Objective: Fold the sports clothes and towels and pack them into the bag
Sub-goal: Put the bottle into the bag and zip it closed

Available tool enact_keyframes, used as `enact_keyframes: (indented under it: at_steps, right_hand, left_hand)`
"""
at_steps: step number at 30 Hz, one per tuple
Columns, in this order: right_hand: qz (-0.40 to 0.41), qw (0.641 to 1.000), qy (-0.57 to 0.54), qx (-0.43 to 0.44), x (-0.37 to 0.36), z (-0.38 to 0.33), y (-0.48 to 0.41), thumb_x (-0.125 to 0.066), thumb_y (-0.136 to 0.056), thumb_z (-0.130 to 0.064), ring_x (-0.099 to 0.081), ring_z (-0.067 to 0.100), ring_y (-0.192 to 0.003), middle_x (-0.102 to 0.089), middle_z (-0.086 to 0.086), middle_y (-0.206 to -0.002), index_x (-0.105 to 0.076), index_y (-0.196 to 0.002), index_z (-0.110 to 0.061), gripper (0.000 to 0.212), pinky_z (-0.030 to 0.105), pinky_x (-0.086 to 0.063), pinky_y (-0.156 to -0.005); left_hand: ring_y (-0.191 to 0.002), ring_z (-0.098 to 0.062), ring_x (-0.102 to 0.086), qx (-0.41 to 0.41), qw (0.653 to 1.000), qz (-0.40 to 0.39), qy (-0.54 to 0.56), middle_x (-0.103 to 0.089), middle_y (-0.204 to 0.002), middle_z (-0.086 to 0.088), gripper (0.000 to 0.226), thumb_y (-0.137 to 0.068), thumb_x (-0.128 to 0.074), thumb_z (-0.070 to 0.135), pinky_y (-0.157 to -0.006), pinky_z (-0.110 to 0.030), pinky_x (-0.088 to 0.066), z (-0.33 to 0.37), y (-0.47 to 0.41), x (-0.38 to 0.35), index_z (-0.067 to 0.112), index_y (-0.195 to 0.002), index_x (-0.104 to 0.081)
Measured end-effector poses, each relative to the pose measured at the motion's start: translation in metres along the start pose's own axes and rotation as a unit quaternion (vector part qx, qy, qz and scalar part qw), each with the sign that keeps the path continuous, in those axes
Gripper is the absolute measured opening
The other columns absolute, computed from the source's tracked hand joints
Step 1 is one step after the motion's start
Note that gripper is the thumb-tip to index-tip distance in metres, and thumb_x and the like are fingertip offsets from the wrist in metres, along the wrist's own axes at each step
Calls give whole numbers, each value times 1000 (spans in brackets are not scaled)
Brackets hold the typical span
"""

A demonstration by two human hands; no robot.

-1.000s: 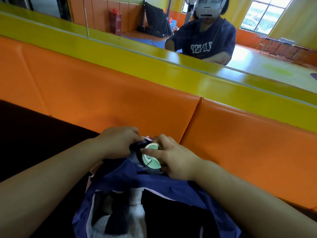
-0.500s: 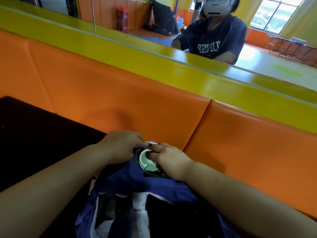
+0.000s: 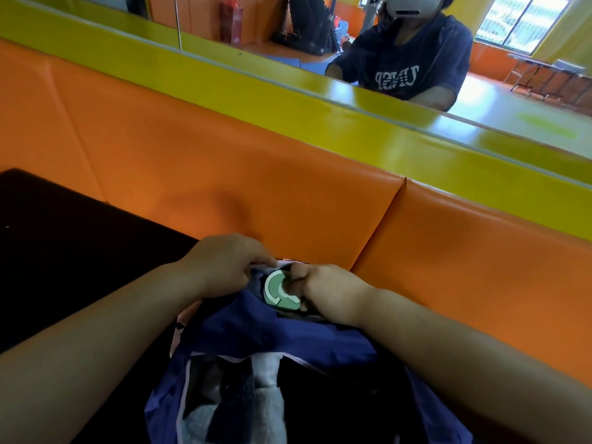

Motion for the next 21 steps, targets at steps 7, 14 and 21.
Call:
enact_keyframes:
  at_steps: [7,14,21]
  right_hand:
    - [-48,999,16,-18,-3,2,7,-48,-91,-5,-51,28,-120,-47,5,-137,-55,-130,-17,41,41,-47,-92]
    - [-4,994,-93,-65,8,6,32,-55,-88,-5,-52,23,-122,-53,1,-139,-54,-134,-23,49,38,-46,-97]
    - [169,967,-151,-115,58,-11,103,-56,-93,-26,-59,20,-105,-65,-2,-116,-65,-116,-23,25,37,-50,-85]
  left_hand:
    - [-86,-3,-50,17,1000,-5,9,-62,-118,20,58,-77,-52,6,-69,-26,-40,5,5,3,47,-118,-54]
    - [-97,-9,-59,30,999,21,-8,-66,-111,14,25,-87,-56,24,-71,-26,-43,8,17,7,37,-107,-64]
    - [-89,-8,-60,-2,993,111,37,-65,-100,14,15,-86,-62,26,-74,-29,-48,40,51,20,33,-97,-68]
Point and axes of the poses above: each hand's wrist, its own y-axis away from the middle knuckle, its own x-axis out of the back of the hand, z = x × y, the point moved 9 cm from there along -y, towards the middle knuckle
